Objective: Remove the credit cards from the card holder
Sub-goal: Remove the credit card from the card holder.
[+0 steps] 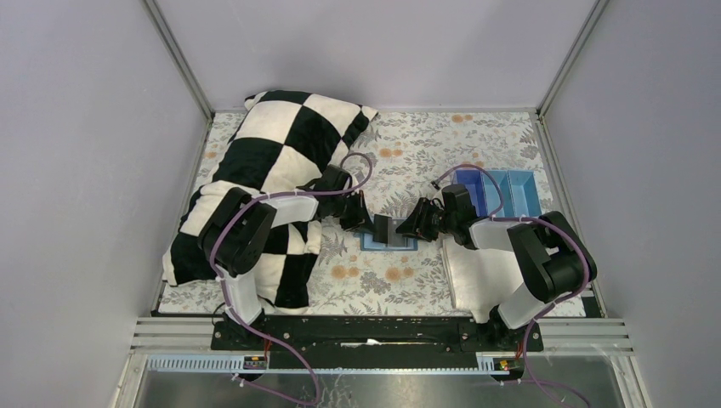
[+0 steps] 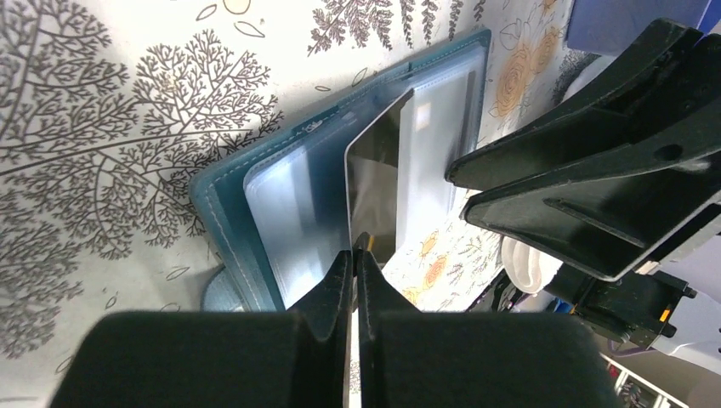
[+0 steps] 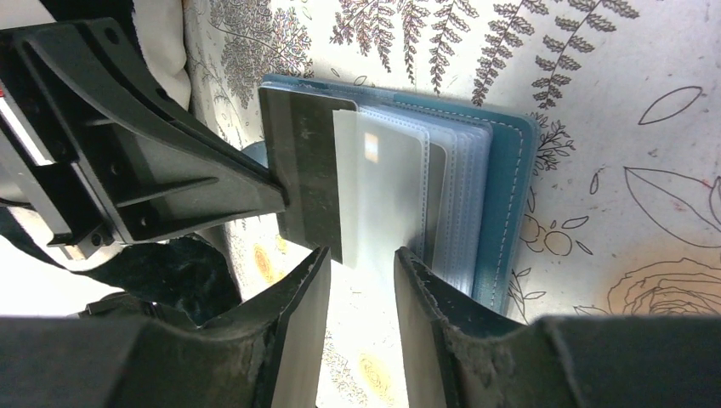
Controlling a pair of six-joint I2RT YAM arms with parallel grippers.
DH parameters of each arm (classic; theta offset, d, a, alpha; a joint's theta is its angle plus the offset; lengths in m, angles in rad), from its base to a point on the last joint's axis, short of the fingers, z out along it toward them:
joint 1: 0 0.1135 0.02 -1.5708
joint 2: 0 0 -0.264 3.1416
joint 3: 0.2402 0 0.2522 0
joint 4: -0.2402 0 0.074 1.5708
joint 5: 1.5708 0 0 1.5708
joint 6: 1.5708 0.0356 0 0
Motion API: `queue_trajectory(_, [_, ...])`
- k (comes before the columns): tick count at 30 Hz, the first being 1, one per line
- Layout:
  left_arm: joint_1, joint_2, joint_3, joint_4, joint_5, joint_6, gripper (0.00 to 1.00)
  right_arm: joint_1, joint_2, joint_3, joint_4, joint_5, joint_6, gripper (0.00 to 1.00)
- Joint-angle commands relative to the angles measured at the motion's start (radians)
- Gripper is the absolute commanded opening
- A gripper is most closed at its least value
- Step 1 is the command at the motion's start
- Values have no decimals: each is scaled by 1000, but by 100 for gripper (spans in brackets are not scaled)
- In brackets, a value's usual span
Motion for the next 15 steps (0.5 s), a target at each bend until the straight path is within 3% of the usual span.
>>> queue_trajectory(1, [15,-70,-6,-50,-52,65,0,1,-11,5,-80,17,-25,43])
queue_trajectory(7, [16,-131,22,-114,-44,110,0,1,-91,54,-133,-3,-26,56])
queue_trajectory(15, [17,-200,65,-171,36,169,0,1,-166,97,-154,-38,-23,63])
